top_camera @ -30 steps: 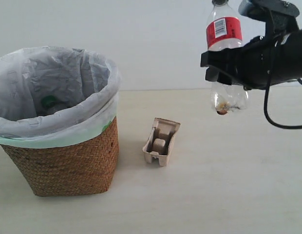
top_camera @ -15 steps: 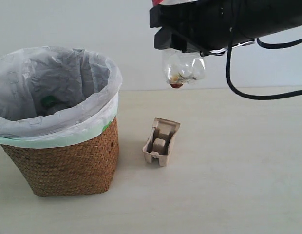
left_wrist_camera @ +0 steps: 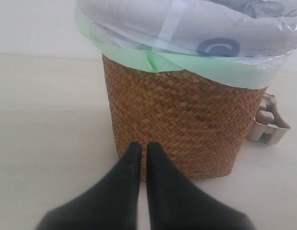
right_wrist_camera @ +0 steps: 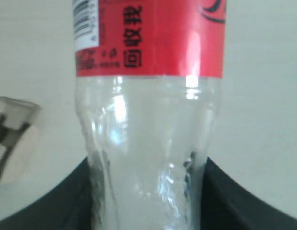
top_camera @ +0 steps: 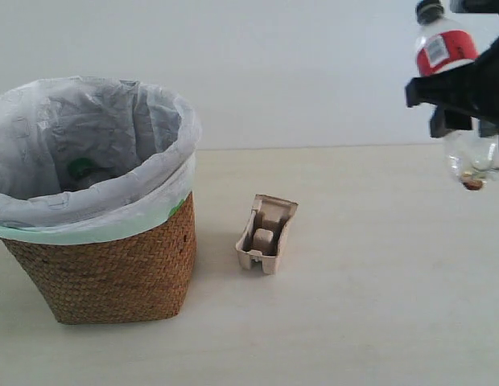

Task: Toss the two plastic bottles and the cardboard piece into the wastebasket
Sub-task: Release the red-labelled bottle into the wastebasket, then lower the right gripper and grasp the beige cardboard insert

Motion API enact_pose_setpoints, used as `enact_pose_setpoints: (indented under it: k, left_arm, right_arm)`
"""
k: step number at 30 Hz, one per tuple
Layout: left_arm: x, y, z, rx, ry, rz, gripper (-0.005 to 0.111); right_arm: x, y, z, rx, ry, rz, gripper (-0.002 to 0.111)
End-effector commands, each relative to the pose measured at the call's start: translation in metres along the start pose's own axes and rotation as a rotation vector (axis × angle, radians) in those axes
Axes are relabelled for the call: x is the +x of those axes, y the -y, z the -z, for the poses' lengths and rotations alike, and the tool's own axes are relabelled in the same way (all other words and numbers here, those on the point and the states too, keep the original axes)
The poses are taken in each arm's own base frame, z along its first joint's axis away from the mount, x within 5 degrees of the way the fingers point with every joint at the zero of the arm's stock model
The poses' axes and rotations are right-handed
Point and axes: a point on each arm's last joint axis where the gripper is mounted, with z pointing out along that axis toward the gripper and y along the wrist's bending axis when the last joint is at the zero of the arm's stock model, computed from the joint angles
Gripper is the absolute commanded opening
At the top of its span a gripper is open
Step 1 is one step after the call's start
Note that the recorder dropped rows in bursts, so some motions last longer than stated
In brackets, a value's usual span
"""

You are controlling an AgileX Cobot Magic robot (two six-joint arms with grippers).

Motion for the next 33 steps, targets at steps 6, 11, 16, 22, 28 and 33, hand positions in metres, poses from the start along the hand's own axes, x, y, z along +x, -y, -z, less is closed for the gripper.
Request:
enact_pose_setpoints:
  k: [6, 11, 16, 22, 28, 33]
  left_arm:
    - [0.001, 0.0, 0.0, -0.003, 0.003, 0.009, 0.004]
    - [0.001, 0.0, 0.0, -0.003, 0.003, 0.009, 0.004]
    - [0.001, 0.0, 0.0, -0.003, 0.003, 0.009, 0.004]
    - [0.001, 0.0, 0.0, -0.003, 0.003, 0.009, 0.004]
    - [0.001, 0.0, 0.0, -0.003, 0.003, 0.009, 0.004]
    - [0.001, 0.0, 0.0, -0.003, 0.003, 0.009, 0.004]
  right_arm:
    - [0.016, 0.057, -0.013, 0.182, -0.064, -0.053, 0.001]
    - [0.016, 0.061, -0.012, 0.198, -0.065, -0.056, 0.001]
    - [0.005, 0.003, -0.016, -0.094, 0.041, -0.018, 0.001]
    - [-0.071, -0.192, 0.071, -0.807, 0.204, 0.052, 0.073]
    - [-0.098, -0.202, 0.098, -0.644, 0.176, 0.083, 0.075]
    - [-0.104, -0.14, 0.074, -0.205, 0.074, 0.154, 0.074]
